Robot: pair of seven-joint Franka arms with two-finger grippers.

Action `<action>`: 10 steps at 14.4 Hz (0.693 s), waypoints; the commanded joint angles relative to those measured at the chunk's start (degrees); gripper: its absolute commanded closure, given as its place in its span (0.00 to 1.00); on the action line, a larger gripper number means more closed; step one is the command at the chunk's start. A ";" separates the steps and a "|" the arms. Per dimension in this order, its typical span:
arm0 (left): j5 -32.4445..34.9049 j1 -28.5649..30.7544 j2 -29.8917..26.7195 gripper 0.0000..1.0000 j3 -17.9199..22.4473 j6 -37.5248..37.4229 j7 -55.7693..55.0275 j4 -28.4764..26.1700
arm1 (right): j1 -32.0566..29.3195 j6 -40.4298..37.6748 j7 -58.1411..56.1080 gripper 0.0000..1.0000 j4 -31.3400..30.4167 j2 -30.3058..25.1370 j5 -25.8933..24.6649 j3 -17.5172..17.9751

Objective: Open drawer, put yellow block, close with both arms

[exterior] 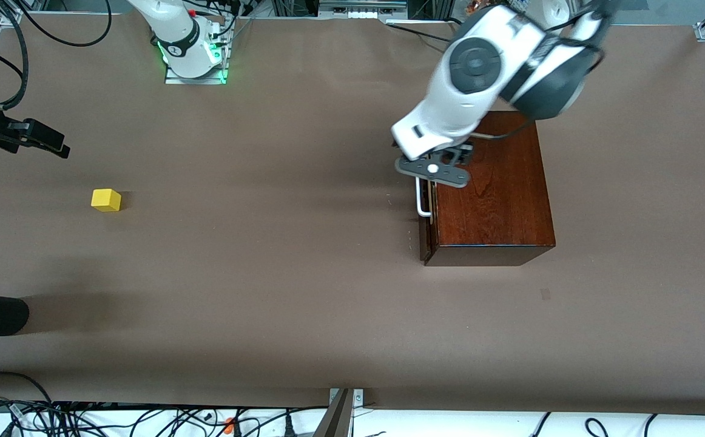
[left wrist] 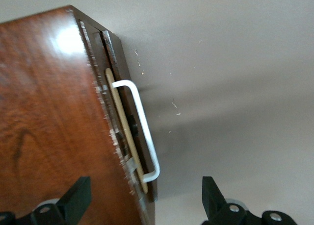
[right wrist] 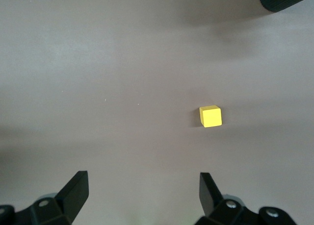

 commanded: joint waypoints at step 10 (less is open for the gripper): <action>17.26 -8.28 10.50 0.00 0.27 4.67 -23.85 -1.83 | -0.72 0.00 -0.64 0.00 0.54 -0.15 -0.35 0.67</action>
